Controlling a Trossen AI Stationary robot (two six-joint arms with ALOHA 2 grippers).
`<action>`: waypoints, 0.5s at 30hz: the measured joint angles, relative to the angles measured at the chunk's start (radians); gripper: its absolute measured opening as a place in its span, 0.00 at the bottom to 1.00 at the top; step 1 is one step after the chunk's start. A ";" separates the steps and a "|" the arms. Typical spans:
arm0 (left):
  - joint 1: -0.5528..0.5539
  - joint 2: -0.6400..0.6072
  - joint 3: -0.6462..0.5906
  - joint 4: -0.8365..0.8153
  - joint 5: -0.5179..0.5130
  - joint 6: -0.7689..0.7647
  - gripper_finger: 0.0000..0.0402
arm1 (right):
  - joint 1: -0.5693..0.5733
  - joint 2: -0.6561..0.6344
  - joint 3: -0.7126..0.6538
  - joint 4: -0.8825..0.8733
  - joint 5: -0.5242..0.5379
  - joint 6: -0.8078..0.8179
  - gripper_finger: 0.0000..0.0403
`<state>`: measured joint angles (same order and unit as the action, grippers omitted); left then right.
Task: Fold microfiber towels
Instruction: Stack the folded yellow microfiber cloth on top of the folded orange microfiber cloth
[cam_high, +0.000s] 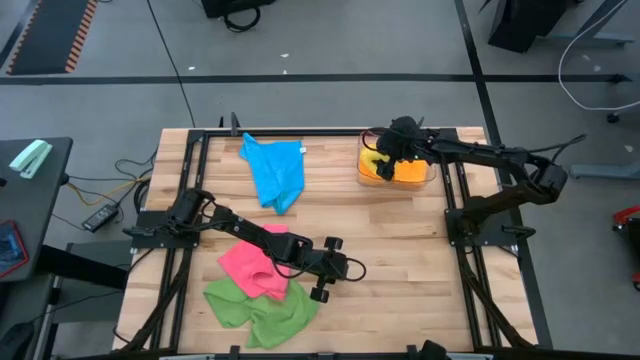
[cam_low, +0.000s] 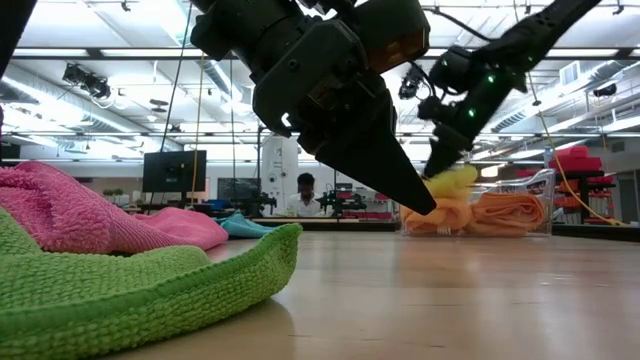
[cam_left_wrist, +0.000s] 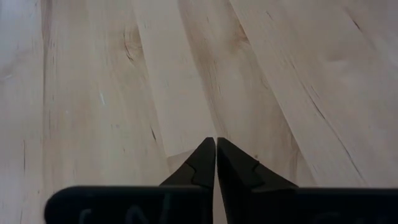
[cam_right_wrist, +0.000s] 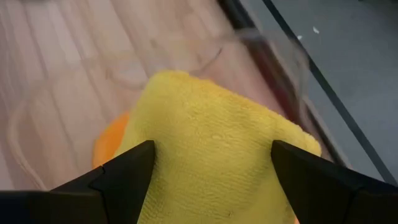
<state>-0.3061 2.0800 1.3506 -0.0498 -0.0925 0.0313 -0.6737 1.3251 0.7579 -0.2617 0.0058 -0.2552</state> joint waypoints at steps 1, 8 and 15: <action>0.000 0.000 0.000 0.000 0.000 -0.001 0.06 | 0.004 0.000 0.023 -0.018 0.006 0.006 0.82; 0.000 0.000 0.000 -0.005 0.000 0.003 0.03 | 0.045 0.000 0.254 -0.348 0.062 0.091 0.82; 0.000 0.000 0.000 -0.005 0.000 0.003 0.05 | 0.077 0.000 0.331 -0.620 0.066 0.235 0.82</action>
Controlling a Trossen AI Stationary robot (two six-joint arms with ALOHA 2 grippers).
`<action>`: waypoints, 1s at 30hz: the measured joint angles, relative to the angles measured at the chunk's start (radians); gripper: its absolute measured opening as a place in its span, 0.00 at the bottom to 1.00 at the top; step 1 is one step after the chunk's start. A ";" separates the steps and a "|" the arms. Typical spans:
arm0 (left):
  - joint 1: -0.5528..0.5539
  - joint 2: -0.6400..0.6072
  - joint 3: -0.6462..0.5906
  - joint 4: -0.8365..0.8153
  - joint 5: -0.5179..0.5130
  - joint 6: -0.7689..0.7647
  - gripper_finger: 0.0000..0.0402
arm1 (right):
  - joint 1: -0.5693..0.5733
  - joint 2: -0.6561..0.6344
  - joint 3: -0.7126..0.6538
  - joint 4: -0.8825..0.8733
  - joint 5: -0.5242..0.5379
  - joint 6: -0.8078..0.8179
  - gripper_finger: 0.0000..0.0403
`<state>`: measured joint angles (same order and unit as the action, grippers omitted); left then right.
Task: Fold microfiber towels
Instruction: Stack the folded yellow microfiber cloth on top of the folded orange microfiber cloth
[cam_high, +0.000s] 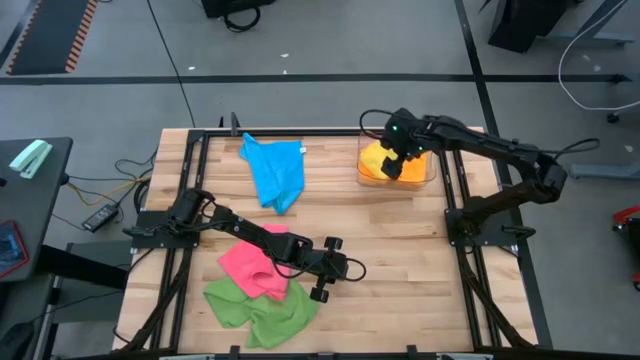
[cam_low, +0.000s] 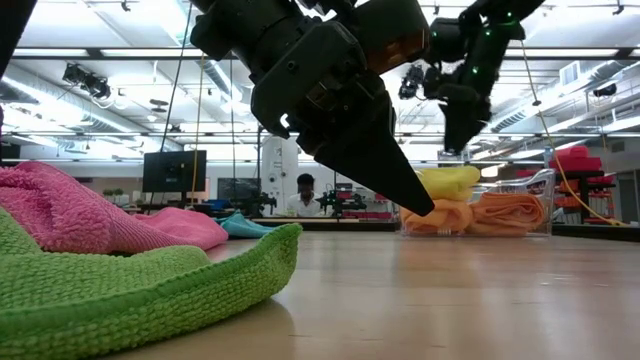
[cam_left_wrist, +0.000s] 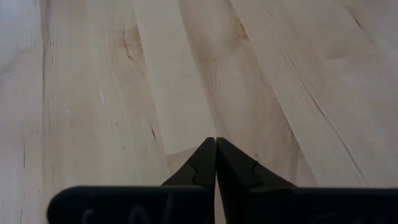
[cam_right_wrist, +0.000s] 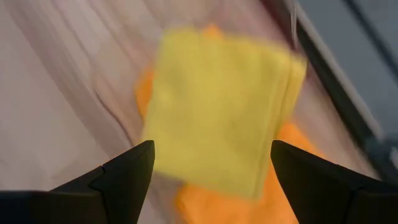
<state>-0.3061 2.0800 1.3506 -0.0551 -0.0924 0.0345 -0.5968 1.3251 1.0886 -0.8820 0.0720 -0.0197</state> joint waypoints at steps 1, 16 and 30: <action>0.000 0.000 0.000 0.000 0.000 0.000 0.06 | -0.001 0.000 -0.007 -0.022 0.004 0.021 0.82; 0.000 0.000 0.000 0.002 0.000 0.002 0.03 | -0.044 0.127 -0.240 0.417 0.069 -0.035 0.82; 0.000 0.000 0.000 0.000 0.000 -0.004 0.06 | -0.043 0.104 -0.079 0.235 0.069 -0.085 0.82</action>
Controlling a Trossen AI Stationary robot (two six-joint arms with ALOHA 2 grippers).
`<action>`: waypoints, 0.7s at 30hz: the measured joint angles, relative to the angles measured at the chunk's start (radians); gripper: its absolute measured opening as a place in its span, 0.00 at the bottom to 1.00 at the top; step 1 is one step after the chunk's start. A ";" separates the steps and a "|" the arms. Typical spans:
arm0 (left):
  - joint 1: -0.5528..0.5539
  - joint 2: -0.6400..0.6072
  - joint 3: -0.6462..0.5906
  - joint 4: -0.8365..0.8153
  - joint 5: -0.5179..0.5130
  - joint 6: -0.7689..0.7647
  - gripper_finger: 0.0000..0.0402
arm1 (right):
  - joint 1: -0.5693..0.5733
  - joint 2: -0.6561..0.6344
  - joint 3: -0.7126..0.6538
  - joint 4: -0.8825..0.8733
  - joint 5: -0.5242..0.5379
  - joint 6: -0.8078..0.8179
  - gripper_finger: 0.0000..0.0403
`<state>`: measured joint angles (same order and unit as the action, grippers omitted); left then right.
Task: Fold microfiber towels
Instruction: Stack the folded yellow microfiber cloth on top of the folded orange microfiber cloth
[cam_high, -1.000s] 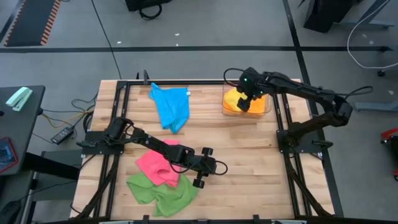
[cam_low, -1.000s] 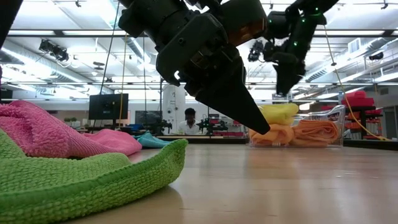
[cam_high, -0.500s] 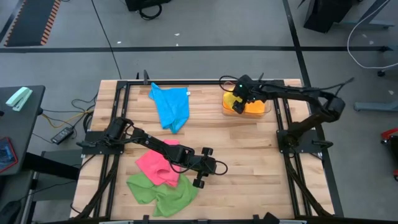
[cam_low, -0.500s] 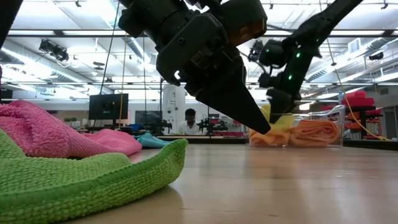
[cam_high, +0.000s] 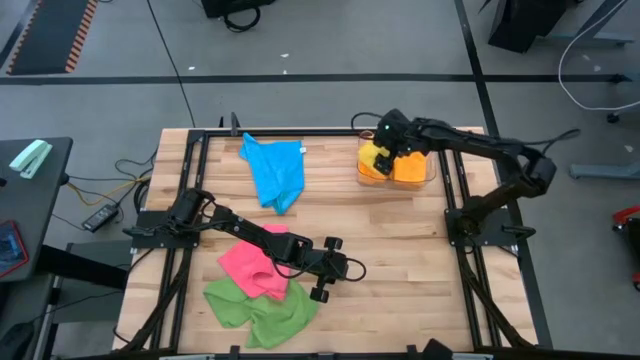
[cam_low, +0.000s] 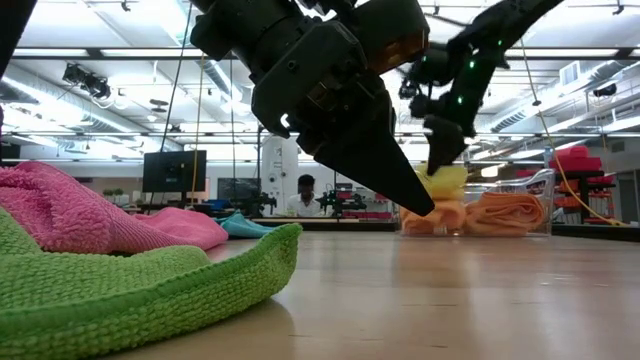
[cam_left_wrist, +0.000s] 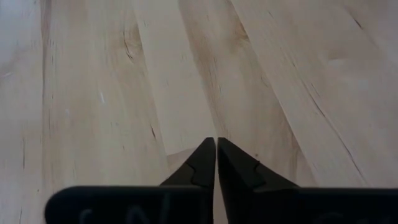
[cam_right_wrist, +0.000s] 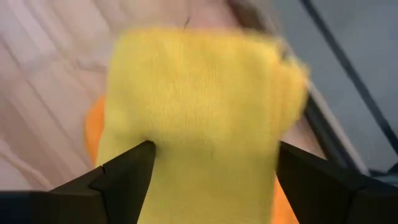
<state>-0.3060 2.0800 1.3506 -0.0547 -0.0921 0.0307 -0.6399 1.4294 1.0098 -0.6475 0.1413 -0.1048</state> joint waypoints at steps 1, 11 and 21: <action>0.000 0.000 0.000 0.000 0.000 0.000 0.05 | 0.000 -0.013 0.007 0.003 0.000 0.001 0.82; 0.000 0.000 0.000 0.000 0.000 0.000 0.05 | -0.008 0.052 0.016 0.140 0.002 -0.033 0.82; 0.000 0.000 0.000 -0.003 0.000 0.001 0.05 | -0.035 0.266 0.016 0.327 0.018 -0.070 0.82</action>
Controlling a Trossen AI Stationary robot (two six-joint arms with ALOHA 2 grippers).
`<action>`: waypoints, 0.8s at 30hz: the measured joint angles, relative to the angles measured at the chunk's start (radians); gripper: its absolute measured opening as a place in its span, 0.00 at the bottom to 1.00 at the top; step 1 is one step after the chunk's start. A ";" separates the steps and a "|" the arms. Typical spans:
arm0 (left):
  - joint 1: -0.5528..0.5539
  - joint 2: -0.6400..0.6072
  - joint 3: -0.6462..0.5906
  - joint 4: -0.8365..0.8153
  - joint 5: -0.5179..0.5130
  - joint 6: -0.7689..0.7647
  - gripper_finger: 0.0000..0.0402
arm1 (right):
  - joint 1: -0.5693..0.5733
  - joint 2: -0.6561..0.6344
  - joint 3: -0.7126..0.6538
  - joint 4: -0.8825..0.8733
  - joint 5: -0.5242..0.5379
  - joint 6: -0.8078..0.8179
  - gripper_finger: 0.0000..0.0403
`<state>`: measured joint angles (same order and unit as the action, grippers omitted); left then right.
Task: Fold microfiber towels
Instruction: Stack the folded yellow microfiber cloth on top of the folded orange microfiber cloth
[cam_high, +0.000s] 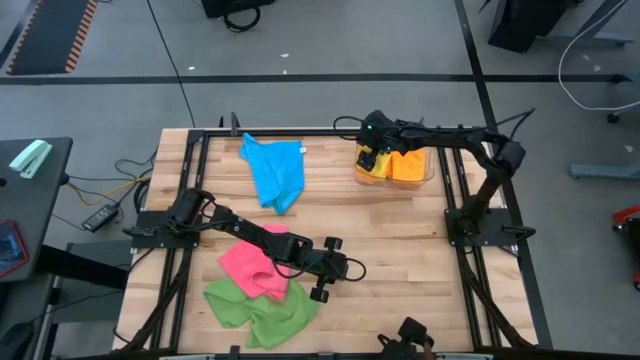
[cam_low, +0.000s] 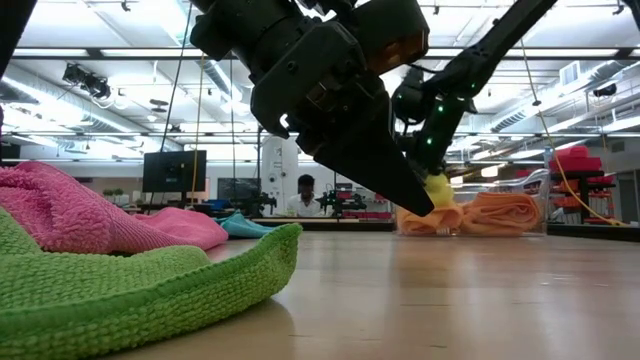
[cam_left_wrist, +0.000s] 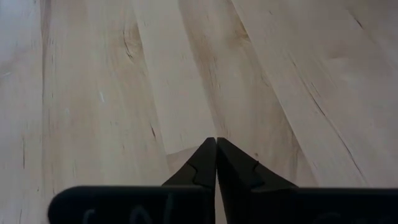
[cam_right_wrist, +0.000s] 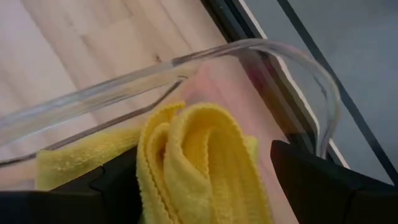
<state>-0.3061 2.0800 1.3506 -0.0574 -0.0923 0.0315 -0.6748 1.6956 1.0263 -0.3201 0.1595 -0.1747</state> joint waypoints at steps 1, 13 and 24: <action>0.000 0.000 0.000 0.000 0.000 0.000 0.04 | -0.005 0.002 0.000 0.001 -0.002 -0.005 0.82; 0.000 0.000 0.000 0.000 0.000 0.000 0.06 | -0.017 -0.214 -0.002 -0.062 0.008 -0.031 0.82; 0.000 0.000 0.000 0.002 0.000 -0.002 0.04 | -0.015 -0.391 -0.002 -0.244 -0.276 0.115 0.82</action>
<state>-0.3061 2.0800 1.3506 -0.0559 -0.0925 0.0299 -0.6895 1.3045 1.0245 -0.5645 -0.1165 -0.0595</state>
